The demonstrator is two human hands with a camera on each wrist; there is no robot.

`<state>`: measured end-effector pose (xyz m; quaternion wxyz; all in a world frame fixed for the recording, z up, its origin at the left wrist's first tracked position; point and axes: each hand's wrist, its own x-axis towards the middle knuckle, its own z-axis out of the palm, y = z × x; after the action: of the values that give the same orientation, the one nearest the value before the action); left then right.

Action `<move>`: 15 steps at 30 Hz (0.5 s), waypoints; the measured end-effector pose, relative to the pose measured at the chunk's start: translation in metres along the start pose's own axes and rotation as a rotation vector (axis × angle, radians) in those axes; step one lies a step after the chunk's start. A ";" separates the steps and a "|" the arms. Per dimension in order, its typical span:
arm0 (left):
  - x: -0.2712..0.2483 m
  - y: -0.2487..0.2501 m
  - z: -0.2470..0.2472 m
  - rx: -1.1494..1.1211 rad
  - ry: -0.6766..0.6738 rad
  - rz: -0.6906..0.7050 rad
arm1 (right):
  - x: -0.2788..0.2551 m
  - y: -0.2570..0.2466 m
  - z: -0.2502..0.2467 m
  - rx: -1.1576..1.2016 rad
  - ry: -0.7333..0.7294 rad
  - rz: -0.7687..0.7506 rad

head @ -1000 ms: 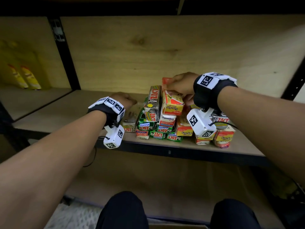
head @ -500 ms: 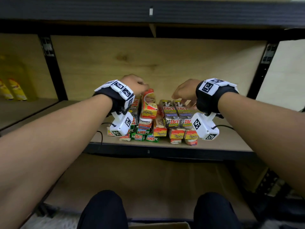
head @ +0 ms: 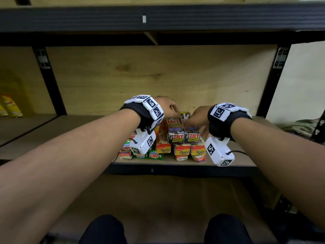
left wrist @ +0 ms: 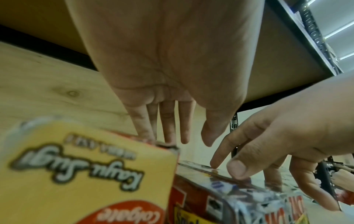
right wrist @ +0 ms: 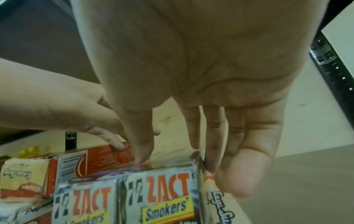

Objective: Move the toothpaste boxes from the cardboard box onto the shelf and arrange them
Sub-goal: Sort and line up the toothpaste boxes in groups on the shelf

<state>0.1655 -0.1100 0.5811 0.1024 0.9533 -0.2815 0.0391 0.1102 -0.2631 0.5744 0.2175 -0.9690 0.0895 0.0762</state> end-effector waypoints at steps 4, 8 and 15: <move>0.007 -0.003 0.007 0.026 -0.040 0.013 | 0.004 0.005 0.005 0.108 -0.040 0.008; 0.013 0.001 0.008 0.094 -0.124 0.027 | 0.006 0.009 0.005 0.127 -0.048 0.017; 0.021 0.019 0.016 0.272 -0.171 -0.052 | 0.003 0.027 -0.005 0.005 0.000 0.020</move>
<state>0.1733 -0.1399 0.5715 -0.0509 0.9652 -0.2563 -0.0070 0.1077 -0.2891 0.5674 0.2191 -0.9675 0.0992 0.0778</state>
